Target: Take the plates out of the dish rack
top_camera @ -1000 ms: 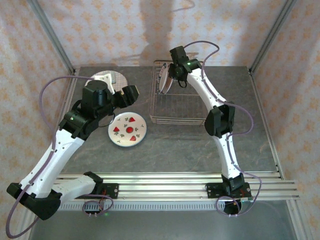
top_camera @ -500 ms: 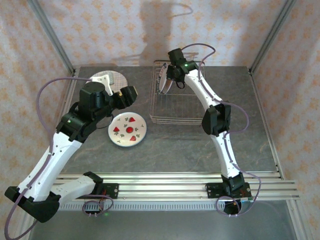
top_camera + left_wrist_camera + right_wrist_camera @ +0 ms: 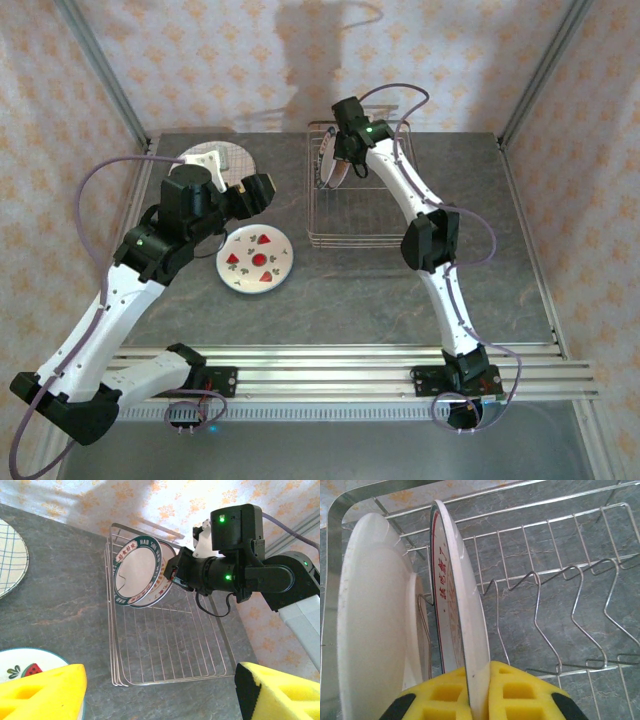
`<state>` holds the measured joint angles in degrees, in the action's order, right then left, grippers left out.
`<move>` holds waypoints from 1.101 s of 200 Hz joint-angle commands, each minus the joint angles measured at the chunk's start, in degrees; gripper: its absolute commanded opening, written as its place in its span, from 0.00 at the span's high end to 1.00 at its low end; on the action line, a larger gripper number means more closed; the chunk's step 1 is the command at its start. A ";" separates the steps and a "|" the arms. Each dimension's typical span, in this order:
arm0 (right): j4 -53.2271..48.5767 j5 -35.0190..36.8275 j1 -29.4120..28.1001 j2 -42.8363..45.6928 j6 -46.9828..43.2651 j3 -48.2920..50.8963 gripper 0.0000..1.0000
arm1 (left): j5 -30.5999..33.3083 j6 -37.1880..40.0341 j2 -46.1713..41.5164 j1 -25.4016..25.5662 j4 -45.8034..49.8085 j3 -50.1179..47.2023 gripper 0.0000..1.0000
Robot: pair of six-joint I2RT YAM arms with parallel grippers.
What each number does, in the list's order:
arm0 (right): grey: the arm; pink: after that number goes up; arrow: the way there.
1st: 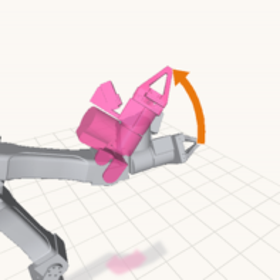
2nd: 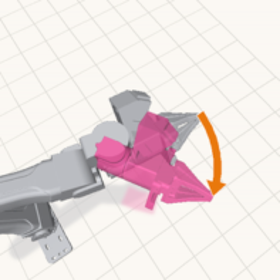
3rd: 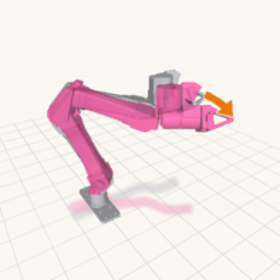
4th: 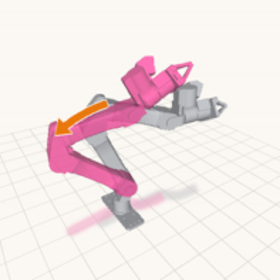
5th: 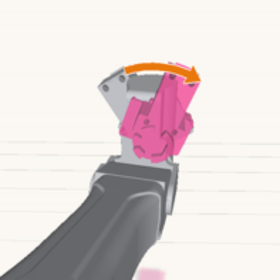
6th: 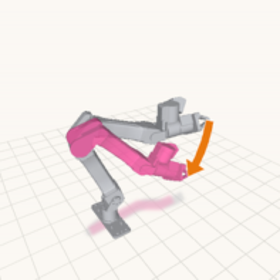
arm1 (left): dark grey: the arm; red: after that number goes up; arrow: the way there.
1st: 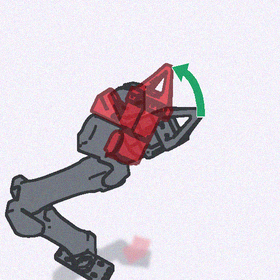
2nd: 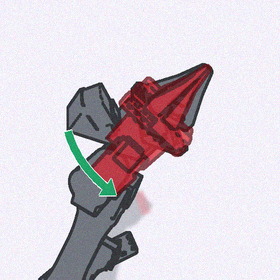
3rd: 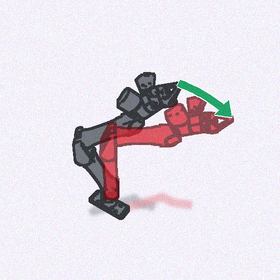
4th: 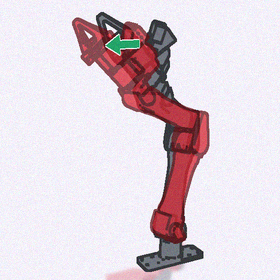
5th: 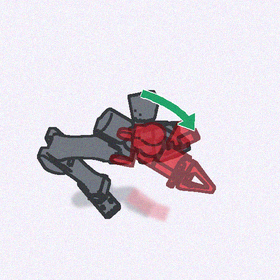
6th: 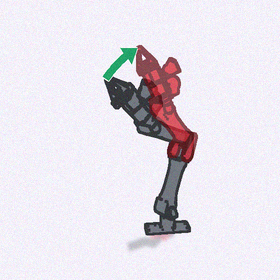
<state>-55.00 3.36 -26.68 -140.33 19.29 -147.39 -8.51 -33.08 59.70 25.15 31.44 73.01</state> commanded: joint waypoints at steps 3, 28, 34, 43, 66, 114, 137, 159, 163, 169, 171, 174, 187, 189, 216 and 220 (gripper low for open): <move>1.85 5.16 -1.17 0.98 1.36 -5.28 1.00 | 0.52 -0.22 -0.55 0.24 -0.77 -0.67 0.22; 0.40 8.88 -1.80 1.70 2.38 -5.53 1.00 | 0.52 -0.47 -0.86 0.25 -0.90 -0.85 0.22; 0.10 9.47 -1.89 1.89 2.78 -5.60 1.00 | 0.52 -0.45 -0.90 0.25 -0.86 -0.85 0.22; -0.26 10.61 -2.10 2.32 3.03 -5.63 1.00 | 0.42 -0.45 -0.99 0.25 -0.83 -0.73 0.22; -1.17 12.69 -2.59 3.25 3.34 -6.14 1.00 | 0.00 -0.49 -1.07 0.25 -1.42 -0.63 0.22; -4.42 17.57 -3.36 5.40 3.69 -7.03 1.00 | -2.27 -0.83 -1.91 0.27 -5.65 -0.72 0.18; -5.95 19.33 -3.38 6.62 3.58 -7.03 1.00 | -2.79 -1.11 -1.88 0.29 -6.26 -0.20 0.18; -7.40 20.82 -3.38 7.91 3.31 -7.00 1.00 | -2.91 -1.20 -1.89 0.34 -6.57 0.07 0.18; -7.67 21.08 -3.43 8.18 3.32 -6.95 1.00 | -3.01 -1.20 -1.88 0.31 -6.61 0.11 0.18; -8.04 21.48 -3.37 8.60 3.31 -6.88 1.00 | -3.01 -1.20 -1.88 0.33 -6.71 0.20 0.18; -8.11 21.54 -3.38 8.68 3.31 -6.87 1.00 | -3.07 -1.20 -1.87 0.34 -6.74 0.29 0.19; -8.37 21.79 -3.38 8.96 3.22 -6.86 1.00 | -3.09 -1.20 -1.91 0.34 -6.74 0.32 0.18; -9.25 22.67 -3.38 9.99 3.06 -6.77 1.00 | -3.18 -1.20 -1.78 0.34 -6.74 0.55 0.18; -9.36 22.77 -3.38 10.21 3.00 -6.72 1.00 | -3.18 -1.20 -1.78 0.34 -6.74 0.55 0.18; -10.86 24.46 -3.31 13.04 2.30 -5.94 1.00 | -4.00 -1.52 -1.63 0.31 -7.57 0.93 0.18; -11.04 24.65 -3.31 13.47 2.19 -5.82 1.00 | -4.17 -1.61 -1.61 0.30 -7.65 0.90 0.18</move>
<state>-63.99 22.94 -29.98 -132.73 21.43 -151.96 -11.33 -33.89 58.72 25.15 26.41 72.60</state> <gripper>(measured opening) 0.077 0.817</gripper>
